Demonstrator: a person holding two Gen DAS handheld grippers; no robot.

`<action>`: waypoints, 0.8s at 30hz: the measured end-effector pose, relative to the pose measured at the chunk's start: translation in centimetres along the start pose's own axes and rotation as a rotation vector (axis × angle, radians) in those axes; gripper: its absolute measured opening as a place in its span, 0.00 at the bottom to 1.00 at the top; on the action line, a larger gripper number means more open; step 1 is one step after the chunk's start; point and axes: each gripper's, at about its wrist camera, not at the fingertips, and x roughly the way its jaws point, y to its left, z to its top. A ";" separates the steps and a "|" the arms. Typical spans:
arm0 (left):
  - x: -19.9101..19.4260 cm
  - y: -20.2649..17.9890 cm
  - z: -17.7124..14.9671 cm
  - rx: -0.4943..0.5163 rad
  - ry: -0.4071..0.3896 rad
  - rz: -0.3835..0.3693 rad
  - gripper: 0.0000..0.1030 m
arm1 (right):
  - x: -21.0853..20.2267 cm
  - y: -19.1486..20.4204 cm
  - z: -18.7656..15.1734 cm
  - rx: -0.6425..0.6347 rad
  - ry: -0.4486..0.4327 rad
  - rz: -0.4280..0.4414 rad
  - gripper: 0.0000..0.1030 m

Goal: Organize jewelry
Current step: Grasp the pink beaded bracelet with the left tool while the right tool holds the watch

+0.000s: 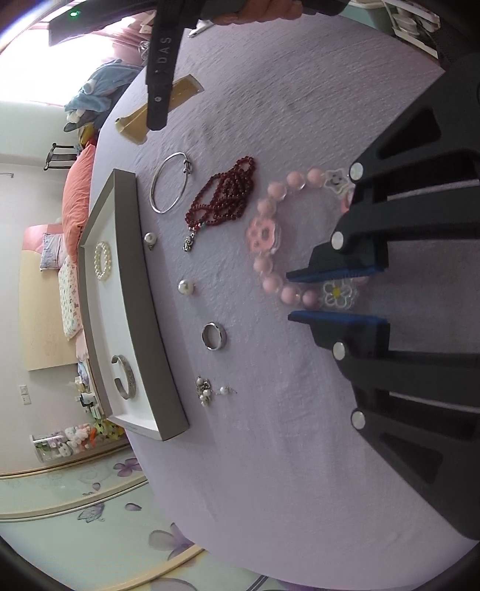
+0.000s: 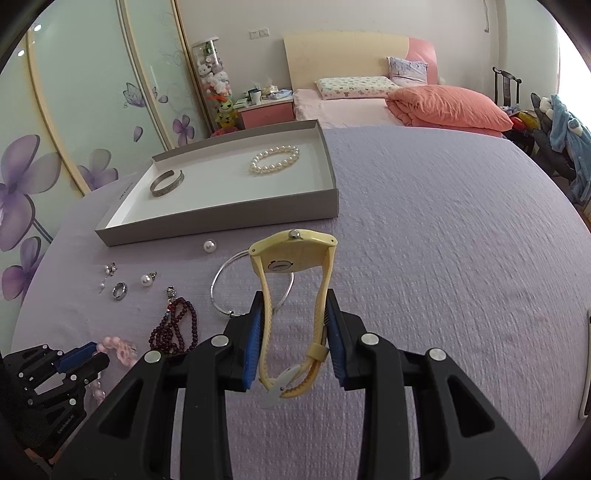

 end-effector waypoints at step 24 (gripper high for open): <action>-7.4 5.1 2.9 -0.133 -0.202 -0.049 0.12 | -2.4 1.9 0.6 -0.033 -0.048 0.068 0.32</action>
